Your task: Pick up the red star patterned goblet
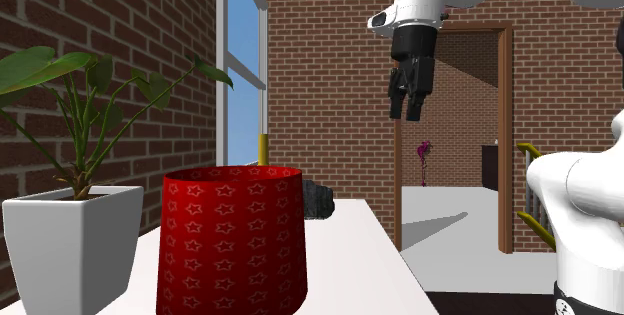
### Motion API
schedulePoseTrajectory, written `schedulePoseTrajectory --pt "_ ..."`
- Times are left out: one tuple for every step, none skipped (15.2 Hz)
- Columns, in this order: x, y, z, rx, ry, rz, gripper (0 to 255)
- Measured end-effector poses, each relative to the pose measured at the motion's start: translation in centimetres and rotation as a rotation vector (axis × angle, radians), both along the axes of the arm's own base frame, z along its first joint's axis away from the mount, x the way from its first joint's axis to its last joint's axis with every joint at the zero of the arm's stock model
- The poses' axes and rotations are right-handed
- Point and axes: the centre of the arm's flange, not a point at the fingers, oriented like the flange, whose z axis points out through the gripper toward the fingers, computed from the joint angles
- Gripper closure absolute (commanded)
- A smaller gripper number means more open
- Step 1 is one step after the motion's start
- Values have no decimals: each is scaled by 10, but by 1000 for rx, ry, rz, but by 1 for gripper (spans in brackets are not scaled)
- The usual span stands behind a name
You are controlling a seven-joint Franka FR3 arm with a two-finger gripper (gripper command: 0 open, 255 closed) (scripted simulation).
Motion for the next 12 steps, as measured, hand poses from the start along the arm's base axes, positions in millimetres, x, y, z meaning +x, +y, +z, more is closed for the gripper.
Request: schedulePoseTrajectory --pt "0 0 0 0 0 0 0" --pt "4 4 -1 2 1 0 0" --pt "13 8 -2 4 3 -1 0" --pt "23 14 -4 8 6 -2 0" --pt "31 21 -7 11 8 -3 0" --pt "42 28 -8 14 11 -4 0" --pt "55 34 -10 18 14 -4 0" --pt "65 43 -12 22 17 -5 0" --pt "75 49 -14 26 20 -6 0" --pt "87 55 -13 29 22 -7 0" --pt "98 62 -14 33 25 -8 0" --pt "107 70 -17 37 28 -9 0"
